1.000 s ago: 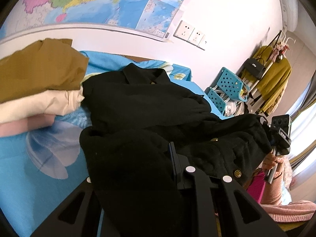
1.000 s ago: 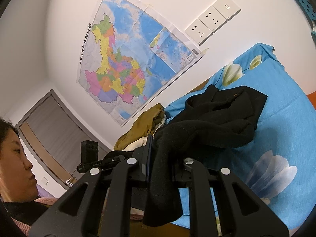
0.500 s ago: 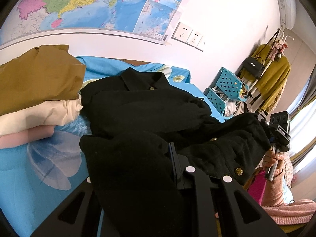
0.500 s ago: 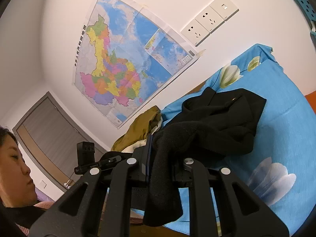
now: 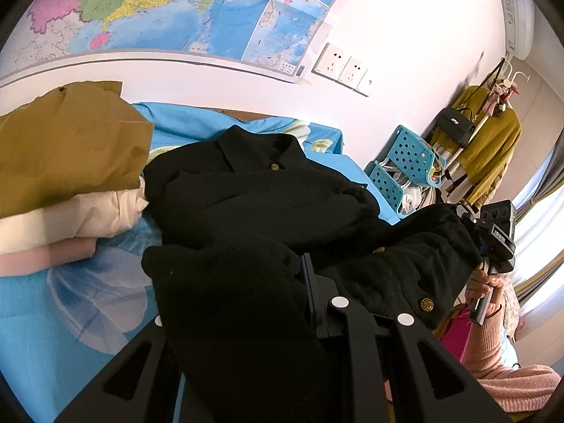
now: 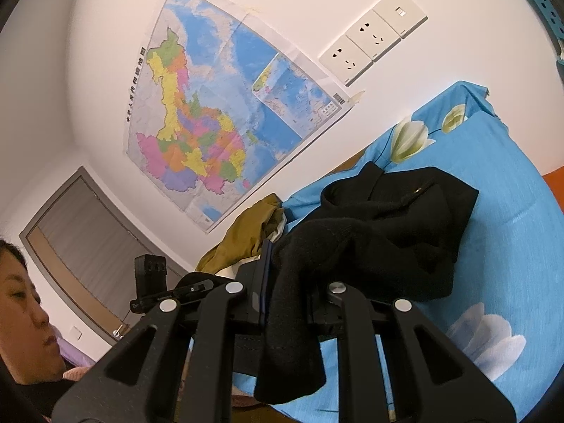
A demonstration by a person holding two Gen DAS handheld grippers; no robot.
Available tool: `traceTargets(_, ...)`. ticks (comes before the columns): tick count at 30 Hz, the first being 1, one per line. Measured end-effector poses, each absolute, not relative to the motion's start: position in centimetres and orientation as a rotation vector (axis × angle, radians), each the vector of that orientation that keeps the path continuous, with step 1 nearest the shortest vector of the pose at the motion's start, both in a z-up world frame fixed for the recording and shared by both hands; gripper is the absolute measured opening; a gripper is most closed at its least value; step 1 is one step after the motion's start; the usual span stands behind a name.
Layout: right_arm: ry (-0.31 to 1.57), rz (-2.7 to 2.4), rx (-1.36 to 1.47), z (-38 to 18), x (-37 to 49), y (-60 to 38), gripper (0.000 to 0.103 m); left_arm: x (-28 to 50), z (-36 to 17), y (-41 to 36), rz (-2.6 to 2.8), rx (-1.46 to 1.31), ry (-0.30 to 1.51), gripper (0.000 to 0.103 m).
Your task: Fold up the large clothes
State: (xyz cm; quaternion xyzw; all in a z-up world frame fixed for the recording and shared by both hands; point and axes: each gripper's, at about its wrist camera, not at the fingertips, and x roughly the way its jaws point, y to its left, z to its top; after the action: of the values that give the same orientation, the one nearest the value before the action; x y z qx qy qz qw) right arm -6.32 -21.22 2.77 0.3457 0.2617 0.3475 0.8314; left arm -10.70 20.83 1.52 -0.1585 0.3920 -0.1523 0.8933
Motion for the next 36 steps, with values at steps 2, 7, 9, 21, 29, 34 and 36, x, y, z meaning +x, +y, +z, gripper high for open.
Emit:
traceTargets(2,0.559,0.73,0.728,2.9,-6.0,-21.2,0.015,-10.5,1.6,20.9,-0.315,-0.329,0.813,0.016)
traceTargets(7,0.558,0.727,0.724,3.1,-5.5,-21.1,0.015,-9.9,1.8,20.8,-0.311,-0.321,0.816,0.016)
traceTargets(9,0.56,0.722,0.728,3.1,-5.4,-21.0,0.015,-9.7,1.8,20.8,-0.31,-0.32,0.816,0.016)
traceTargets(21,0.567,0.713,0.728,3.2,-4.1,-20.9,0.015,-9.1,2.2,20.1,-0.266,-0.287,0.815,0.016)
traceTargets(29,0.574,0.709,0.737,3.0,-3.3,-21.0,0.015,-8.9,2.3,19.5,-0.238,-0.249,0.814,0.016)
traceTargets(34,0.58,0.708,0.743,2.9,-2.8,-21.1,0.015,-8.8,2.3,19.5,-0.237,-0.242,0.816,0.016)
traceTargets(36,0.581,0.709,0.741,2.9,-2.7,-21.1,0.015,-8.8,2.3,19.4,-0.236,-0.24,0.816,0.016)
